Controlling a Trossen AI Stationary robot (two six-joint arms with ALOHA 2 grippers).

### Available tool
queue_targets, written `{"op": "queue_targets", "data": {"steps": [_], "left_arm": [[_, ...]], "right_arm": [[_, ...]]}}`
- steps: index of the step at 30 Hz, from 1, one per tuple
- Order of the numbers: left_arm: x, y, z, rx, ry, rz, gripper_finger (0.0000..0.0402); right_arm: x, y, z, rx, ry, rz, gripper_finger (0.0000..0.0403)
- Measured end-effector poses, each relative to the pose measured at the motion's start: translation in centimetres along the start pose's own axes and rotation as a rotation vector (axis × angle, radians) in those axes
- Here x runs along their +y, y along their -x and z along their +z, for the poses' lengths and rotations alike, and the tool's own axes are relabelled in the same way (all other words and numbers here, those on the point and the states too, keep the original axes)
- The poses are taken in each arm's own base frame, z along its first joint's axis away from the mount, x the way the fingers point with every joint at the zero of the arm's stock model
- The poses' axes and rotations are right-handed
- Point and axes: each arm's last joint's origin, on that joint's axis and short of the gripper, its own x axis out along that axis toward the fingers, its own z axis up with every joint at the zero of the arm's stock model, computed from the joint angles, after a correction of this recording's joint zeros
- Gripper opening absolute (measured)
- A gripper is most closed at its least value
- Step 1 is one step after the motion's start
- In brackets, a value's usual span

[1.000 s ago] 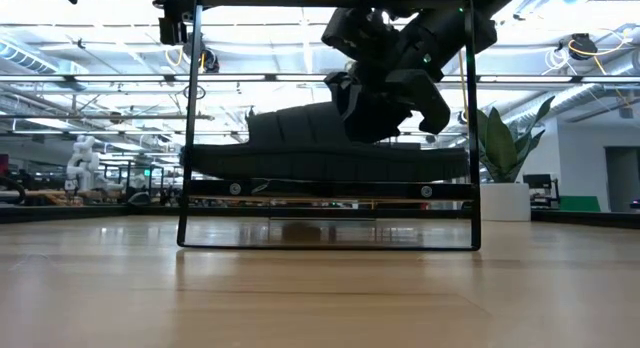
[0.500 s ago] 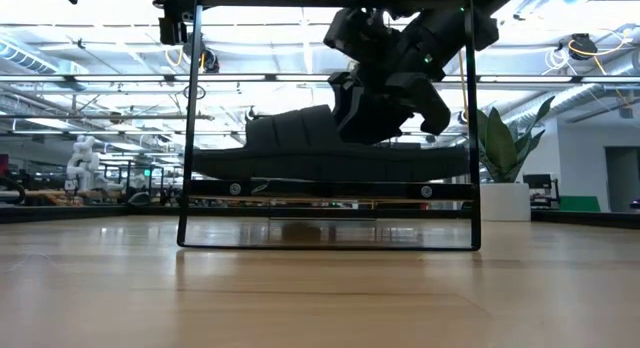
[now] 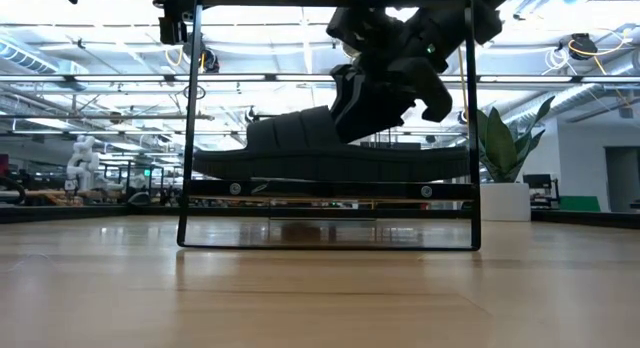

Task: Pick and place slides into the shelf
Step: Put the left black slide on the shelf

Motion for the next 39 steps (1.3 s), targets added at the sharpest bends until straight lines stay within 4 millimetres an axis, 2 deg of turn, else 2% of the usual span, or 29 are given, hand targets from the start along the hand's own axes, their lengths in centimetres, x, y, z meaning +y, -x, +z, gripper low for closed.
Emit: {"op": "queue_targets", "data": {"steps": [16, 29, 33, 39], "left_arm": [[0.0, 0.0, 0.0, 0.001, -0.002, 0.0, 0.0257], [0.0, 0.0, 0.0, 0.001, -0.003, -0.001, 0.0257], [0.0, 0.0, 0.0, 0.002, -0.003, -0.001, 0.0257], [0.0, 0.0, 0.0, 0.002, -0.003, -0.001, 0.0257]], "right_arm": [[0.8, 0.1, 0.3, -0.021, 0.014, 0.034, 0.0046], [1.0, 0.1, 0.3, -0.007, -0.007, 0.045, 0.0044], [1.1, 0.1, 0.1, 0.007, -0.023, 0.05, 0.0053], [1.1, 0.1, 0.1, 0.013, -0.03, 0.055, 0.0095]]}}
